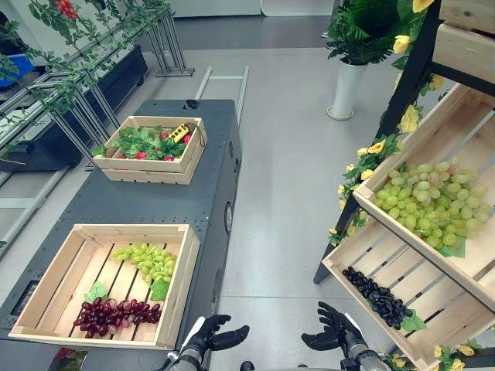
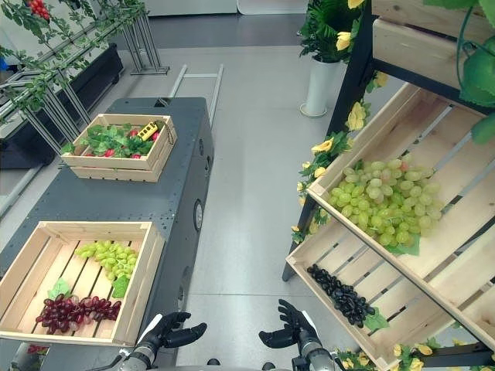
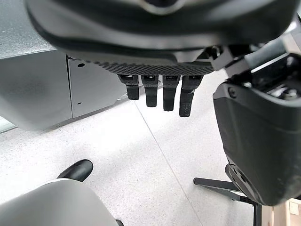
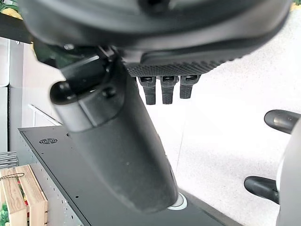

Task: Pick up the fruits from the basket on one side to the basket on the other side

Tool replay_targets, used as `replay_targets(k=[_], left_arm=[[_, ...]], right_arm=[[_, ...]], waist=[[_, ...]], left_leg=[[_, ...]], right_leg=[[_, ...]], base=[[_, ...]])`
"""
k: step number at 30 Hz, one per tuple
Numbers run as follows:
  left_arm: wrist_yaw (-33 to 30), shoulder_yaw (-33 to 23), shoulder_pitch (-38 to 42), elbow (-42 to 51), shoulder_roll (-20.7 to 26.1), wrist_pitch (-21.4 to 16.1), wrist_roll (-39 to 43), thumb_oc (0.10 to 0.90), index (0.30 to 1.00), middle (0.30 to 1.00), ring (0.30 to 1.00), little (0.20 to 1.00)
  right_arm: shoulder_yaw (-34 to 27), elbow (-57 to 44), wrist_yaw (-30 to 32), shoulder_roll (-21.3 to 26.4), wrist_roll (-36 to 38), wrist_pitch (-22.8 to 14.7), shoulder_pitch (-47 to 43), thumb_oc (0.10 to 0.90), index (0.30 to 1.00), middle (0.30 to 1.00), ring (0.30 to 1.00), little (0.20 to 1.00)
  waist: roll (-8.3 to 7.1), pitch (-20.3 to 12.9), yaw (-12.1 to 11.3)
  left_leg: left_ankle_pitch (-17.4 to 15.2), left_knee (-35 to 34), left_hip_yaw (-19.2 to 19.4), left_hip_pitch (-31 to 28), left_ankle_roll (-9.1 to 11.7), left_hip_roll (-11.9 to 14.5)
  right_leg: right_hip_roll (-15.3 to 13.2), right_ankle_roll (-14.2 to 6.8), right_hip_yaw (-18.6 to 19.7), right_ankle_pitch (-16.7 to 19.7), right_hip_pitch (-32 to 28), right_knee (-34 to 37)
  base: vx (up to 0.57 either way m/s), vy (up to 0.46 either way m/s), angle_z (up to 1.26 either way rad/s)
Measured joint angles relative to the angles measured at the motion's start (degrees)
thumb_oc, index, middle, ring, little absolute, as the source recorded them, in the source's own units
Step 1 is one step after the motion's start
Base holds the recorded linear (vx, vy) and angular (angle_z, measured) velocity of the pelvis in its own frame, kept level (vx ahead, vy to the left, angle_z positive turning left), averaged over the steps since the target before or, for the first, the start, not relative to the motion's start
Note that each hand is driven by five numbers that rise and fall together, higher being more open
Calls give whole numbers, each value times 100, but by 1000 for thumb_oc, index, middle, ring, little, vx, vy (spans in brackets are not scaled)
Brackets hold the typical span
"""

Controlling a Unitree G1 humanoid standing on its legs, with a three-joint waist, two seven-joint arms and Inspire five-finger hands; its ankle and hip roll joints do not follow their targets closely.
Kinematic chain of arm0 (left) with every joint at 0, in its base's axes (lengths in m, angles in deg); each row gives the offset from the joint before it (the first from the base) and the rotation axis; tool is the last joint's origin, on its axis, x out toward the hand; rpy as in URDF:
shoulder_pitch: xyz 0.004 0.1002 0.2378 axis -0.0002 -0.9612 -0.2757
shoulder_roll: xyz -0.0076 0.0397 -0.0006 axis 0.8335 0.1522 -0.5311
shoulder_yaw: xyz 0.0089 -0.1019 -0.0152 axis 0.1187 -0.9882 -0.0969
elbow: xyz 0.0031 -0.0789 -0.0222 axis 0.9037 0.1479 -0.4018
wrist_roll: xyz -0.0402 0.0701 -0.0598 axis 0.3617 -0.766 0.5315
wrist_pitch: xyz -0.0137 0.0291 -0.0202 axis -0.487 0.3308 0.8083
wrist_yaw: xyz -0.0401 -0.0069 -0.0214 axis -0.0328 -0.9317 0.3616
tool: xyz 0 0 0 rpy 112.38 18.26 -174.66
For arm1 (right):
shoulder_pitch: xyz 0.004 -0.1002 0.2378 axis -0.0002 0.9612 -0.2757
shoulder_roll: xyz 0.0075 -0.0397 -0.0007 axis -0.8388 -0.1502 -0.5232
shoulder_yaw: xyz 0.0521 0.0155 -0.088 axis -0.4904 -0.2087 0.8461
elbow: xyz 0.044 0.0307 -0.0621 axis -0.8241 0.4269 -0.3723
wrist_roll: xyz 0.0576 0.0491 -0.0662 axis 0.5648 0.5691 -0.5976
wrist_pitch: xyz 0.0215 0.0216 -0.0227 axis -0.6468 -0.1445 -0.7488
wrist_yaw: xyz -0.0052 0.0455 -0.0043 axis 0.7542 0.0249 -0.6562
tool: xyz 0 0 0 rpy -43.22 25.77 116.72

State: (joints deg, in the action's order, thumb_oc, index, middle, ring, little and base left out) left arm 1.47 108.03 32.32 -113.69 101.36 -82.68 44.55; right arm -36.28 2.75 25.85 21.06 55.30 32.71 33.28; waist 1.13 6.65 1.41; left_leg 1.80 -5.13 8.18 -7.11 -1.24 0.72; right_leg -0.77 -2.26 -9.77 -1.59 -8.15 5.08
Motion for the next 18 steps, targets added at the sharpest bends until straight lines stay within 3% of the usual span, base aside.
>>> replay_targets(k=[18], left_arm=[[305, 5, 57, 4, 23, -11, -79, 800, 900, 900, 900, 900]], right_arm=[[-2, -1, 0, -5, 0, 346, -53, 800, 900, 900, 900, 900]], waist=[[0, 14, -60]], left_leg=[[0, 1, -33, -46, -1, 0]], right_leg=[[-3, -1, -52, 0, -59, 2]], base=[[0, 0, 0]])
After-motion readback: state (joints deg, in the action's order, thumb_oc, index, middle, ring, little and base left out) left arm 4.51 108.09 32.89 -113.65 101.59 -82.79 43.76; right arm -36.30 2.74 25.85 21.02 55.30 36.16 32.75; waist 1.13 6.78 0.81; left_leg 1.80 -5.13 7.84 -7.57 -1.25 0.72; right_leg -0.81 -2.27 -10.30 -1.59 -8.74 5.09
